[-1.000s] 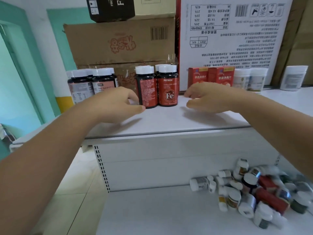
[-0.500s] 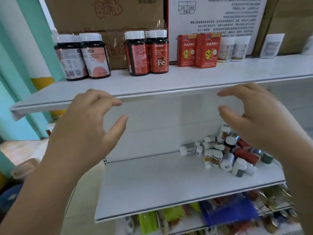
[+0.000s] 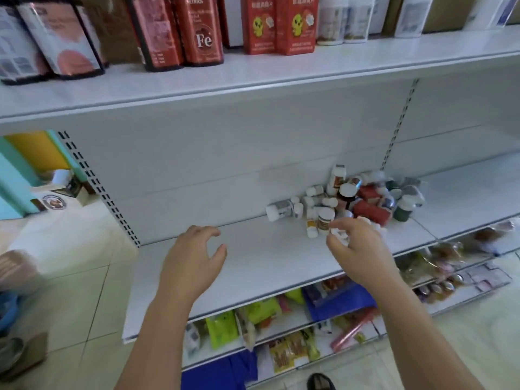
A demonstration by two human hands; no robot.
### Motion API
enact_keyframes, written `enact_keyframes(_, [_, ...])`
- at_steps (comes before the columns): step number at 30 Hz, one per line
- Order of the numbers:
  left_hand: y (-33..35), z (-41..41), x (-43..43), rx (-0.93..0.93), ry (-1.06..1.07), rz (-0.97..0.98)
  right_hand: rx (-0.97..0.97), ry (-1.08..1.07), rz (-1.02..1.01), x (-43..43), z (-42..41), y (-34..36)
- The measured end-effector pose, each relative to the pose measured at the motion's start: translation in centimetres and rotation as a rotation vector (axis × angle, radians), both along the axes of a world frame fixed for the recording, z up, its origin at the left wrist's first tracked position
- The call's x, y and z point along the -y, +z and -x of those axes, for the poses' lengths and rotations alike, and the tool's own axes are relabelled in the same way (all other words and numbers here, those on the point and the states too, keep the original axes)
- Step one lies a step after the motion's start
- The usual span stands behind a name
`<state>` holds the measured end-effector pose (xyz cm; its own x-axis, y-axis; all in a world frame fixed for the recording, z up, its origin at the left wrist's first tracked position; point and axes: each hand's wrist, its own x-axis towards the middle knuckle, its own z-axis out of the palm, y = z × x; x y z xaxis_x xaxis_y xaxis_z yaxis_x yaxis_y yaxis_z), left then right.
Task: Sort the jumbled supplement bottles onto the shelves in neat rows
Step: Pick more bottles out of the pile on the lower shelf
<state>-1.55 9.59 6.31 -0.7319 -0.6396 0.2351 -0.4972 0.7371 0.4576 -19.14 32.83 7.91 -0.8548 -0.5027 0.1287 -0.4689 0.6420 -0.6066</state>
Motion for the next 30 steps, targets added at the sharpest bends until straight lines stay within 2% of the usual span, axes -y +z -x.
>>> enact_keyframes(6, [-5.5,9.2,0.0,0.138,-0.019,-0.206,0.171,0.003,-0.121,0.2,7.5,-6.6])
enact_keyframes(12, [-10.8,19.4,0.9,0.208,0.028,-0.278,0.162,0.135,-0.23,2.6,16.9,-10.8])
enact_keyframes(17, [-14.3,26.0,2.1,0.328,0.022,-0.139,-0.077,0.335,-0.391,7.0,22.6,-13.2])
enact_keyframes(22, [-15.6,30.1,3.6,0.419,0.031,0.036,-0.137,0.431,-0.609,9.4,24.7,-15.0])
enact_keyframes(25, [-16.5,31.3,3.2,0.501,0.063,0.09,-0.116,0.456,-0.544,8.8,24.9,-13.9])
enact_keyframes(26, [-16.6,31.2,2.8,0.48,0.093,0.038,-0.095,0.438,-0.493,8.5,25.0,-13.2])
enact_keyframes(28, [-16.7,30.8,2.3,0.349,0.154,-0.19,-0.051,0.343,-0.349,7.7,24.8,-11.8])
enact_keyframes(30, [-16.0,29.6,2.0,0.135,0.243,-0.46,0.09,0.178,-0.15,6.9,24.2,-10.8])
